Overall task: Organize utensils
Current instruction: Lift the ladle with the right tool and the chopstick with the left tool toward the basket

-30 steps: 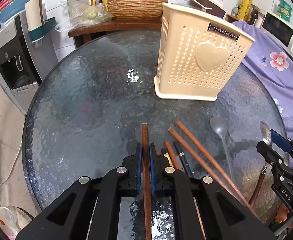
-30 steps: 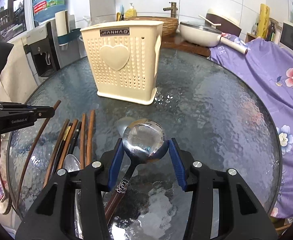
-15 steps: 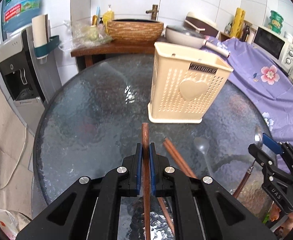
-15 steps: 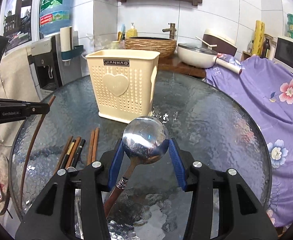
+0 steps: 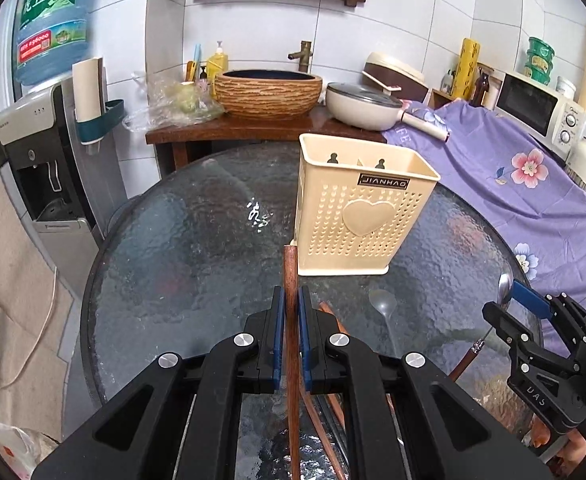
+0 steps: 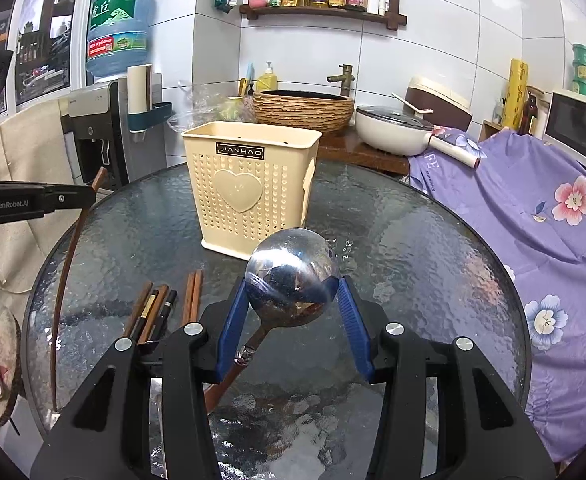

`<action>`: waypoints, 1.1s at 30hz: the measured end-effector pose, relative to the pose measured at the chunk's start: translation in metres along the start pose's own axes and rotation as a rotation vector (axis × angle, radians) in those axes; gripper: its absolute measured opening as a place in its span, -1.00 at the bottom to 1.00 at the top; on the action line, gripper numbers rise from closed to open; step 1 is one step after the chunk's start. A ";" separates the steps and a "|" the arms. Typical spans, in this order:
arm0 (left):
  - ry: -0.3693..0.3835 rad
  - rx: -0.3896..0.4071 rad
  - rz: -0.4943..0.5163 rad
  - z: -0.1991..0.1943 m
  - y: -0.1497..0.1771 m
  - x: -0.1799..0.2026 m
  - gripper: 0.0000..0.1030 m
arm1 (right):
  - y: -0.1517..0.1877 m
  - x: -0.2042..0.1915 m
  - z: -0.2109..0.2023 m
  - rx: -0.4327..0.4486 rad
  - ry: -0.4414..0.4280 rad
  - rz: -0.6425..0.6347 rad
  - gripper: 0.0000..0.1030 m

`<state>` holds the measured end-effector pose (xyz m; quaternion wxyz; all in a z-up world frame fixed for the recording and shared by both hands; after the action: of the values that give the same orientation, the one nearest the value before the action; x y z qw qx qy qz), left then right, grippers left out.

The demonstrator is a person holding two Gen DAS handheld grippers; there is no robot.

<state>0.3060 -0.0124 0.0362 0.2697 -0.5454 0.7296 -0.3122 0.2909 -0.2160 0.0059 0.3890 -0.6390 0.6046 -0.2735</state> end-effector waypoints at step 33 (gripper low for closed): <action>0.005 0.134 0.006 -0.041 -0.042 0.000 -0.87 | -0.025 -0.001 -0.015 0.001 -0.050 -0.006 -0.10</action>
<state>0.3027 -0.0150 0.0946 0.3045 -0.5233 0.7093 -0.3609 0.2919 -0.2183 0.0347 0.4034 -0.6472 0.5928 -0.2589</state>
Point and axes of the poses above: each gripper's, at about its wrist camera, not at the fingertips, and z roughly the way its jaws point, x to its right, y to its underside, the point moved 4 cm from there along z, roughly the way its jaws point, and after that the axes turned 11 degrees about z, right-handed, at the moved point
